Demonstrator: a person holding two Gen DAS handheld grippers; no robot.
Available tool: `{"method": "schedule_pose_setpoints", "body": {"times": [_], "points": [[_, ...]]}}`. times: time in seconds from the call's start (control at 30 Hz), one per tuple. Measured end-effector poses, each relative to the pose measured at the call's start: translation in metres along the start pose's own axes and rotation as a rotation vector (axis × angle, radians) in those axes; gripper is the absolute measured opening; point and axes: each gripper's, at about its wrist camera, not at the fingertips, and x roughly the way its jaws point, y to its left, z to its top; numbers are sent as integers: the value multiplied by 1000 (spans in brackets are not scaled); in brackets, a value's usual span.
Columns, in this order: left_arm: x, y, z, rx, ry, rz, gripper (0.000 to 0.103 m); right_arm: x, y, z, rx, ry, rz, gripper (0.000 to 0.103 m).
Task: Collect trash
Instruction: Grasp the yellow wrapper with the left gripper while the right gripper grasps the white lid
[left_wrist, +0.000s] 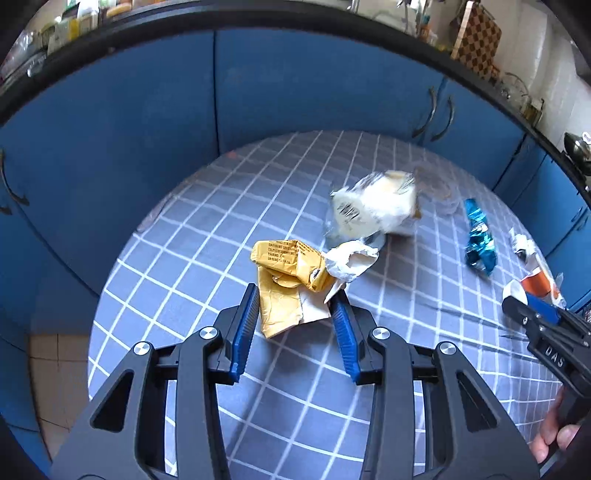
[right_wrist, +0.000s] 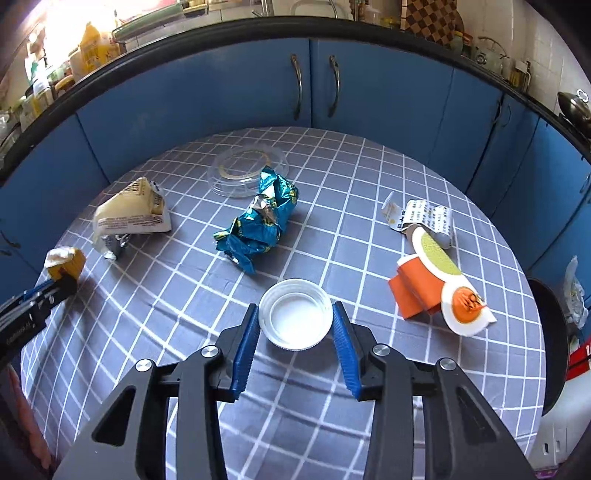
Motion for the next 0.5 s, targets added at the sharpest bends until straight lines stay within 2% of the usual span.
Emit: {"method": "schedule_pose_setpoints", "body": {"times": [0.5], "points": [[-38, -74, -2, 90, -37, -120, 41, -69, -60, -16, 76, -76, -38, 39]]}}
